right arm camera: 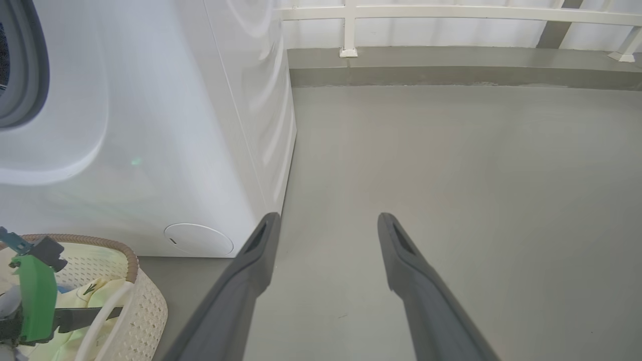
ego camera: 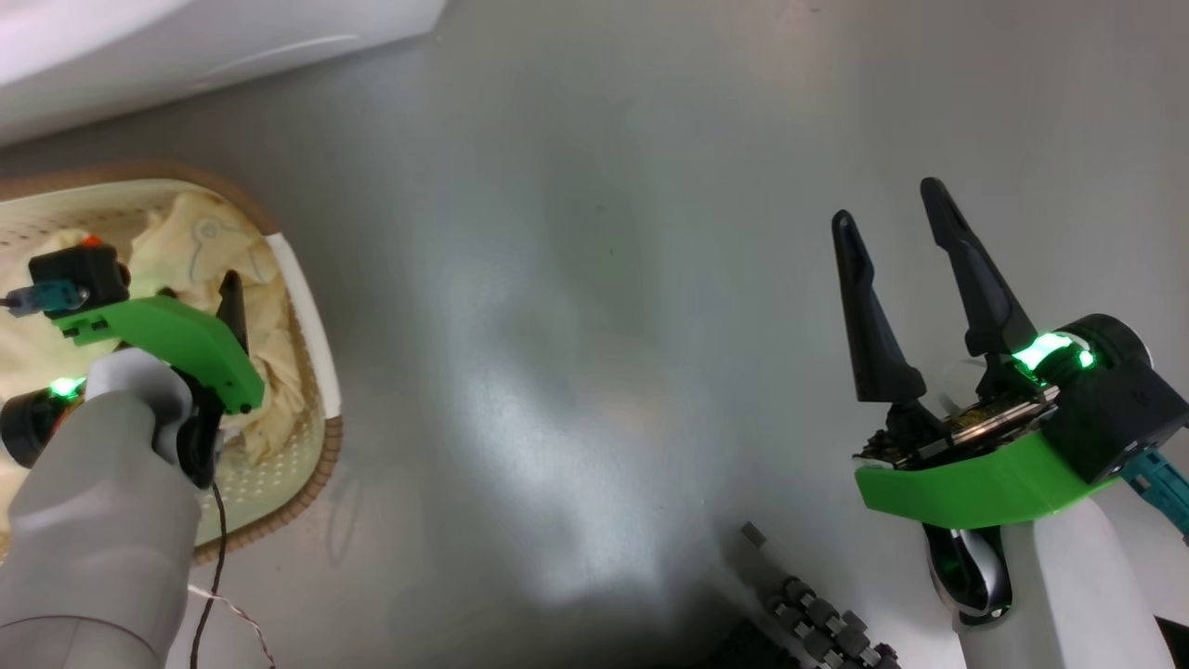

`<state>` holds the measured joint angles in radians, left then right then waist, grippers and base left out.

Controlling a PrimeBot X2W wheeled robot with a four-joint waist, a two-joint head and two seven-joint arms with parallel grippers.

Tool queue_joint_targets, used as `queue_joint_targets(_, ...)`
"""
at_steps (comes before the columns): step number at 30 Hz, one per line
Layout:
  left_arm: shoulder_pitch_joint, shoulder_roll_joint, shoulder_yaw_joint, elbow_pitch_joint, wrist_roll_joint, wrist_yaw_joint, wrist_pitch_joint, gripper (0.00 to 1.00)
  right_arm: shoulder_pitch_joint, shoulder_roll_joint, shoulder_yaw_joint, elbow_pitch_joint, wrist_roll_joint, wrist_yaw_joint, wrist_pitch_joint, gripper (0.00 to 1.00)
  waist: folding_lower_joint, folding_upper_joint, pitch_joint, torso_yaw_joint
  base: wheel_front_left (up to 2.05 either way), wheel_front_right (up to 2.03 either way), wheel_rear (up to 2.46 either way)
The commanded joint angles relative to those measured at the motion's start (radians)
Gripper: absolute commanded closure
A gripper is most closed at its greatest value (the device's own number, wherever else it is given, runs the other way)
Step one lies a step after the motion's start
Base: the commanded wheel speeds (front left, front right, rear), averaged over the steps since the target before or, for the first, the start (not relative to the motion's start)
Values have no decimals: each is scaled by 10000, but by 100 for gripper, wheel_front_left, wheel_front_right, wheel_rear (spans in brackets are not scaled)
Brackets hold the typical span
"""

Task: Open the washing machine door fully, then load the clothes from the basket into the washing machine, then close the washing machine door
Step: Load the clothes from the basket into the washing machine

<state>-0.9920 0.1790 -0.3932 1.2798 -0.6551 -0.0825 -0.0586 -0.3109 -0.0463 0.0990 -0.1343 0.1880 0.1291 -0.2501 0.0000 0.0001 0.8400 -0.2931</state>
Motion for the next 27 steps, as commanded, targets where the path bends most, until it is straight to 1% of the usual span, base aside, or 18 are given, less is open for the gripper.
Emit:
queue_joint_targets(1,82,330,188,9,-71,109,-10,0,137,-39,270,-193,98,16,-108,0,0,-1,201,-181,0,0,0)
queue_joint_targets(2,66,344,187,20,-78,147,4,17,133,-39,304,-194,111,16,-110,0,0,-1,220,-195,0,0,0)
queue_joint_targets(3,52,356,170,29,-70,190,23,62,125,-39,333,-204,121,16,-111,0,0,-1,240,-203,0,0,0)
queue_joint_targets(4,39,367,163,37,-70,231,26,100,116,-39,354,-221,130,16,-112,0,0,-1,261,-202,0,0,0)
queue_joint_targets(7,6,355,121,60,-60,384,-46,100,99,-39,411,-268,171,16,-114,0,0,-1,299,-146,0,0,0)
queue_joint_targets(15,173,222,50,83,-82,440,-306,100,111,-39,377,-166,110,16,-115,0,0,-1,176,191,0,0,0)
queue_joint_targets(21,460,5,-61,90,-28,449,-1065,100,129,-39,234,95,-99,16,-115,0,0,-1,-189,654,0,0,0)
queue_joint_targets(27,884,-235,-167,69,64,464,-1787,100,218,-40,36,443,-417,16,-116,0,0,-1,-869,1220,0,0,0)
